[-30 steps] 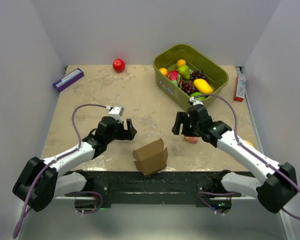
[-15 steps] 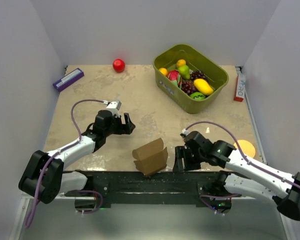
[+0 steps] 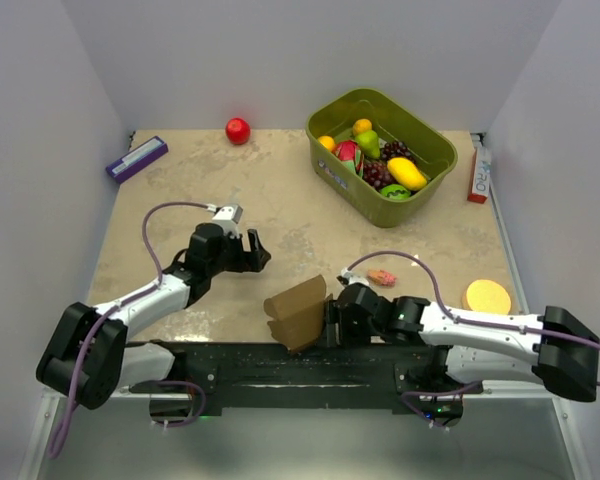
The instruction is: Fold the paper box
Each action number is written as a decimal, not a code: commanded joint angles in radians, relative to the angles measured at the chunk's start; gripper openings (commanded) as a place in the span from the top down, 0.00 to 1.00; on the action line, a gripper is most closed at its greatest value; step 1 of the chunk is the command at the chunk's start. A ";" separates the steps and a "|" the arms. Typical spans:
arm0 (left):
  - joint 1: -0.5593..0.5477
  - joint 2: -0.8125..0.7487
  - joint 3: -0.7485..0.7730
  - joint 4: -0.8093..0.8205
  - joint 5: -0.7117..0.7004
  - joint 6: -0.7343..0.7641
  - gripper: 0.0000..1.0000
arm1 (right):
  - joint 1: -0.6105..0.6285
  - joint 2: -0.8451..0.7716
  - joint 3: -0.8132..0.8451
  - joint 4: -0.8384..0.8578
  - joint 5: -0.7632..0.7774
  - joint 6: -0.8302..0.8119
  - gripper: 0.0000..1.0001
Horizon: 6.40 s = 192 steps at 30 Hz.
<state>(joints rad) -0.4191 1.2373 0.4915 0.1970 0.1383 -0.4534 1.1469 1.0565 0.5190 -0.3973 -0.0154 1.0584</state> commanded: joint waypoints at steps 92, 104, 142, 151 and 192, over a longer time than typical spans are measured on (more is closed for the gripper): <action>-0.079 -0.034 0.134 0.175 -0.187 0.174 0.04 | -0.570 0.335 0.408 0.256 0.276 -0.594 0.08; -0.078 0.209 0.300 0.318 -0.148 0.350 0.07 | -0.625 0.214 0.343 -0.120 0.290 -0.485 0.03; -0.073 0.157 0.438 -0.034 -0.063 0.311 1.00 | -0.684 0.221 0.191 -0.028 0.288 -0.402 0.01; -0.072 0.185 0.594 -0.439 -0.205 0.292 1.00 | -0.684 0.277 0.153 0.046 0.258 -0.390 0.02; 0.046 0.244 0.688 -0.482 0.096 0.262 1.00 | -0.334 0.232 0.458 0.242 0.233 -0.489 0.61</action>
<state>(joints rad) -0.3752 1.4746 1.1496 -0.3061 0.1974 -0.2062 0.7704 1.2106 0.8890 -0.2592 0.2104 0.6243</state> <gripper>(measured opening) 0.046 0.745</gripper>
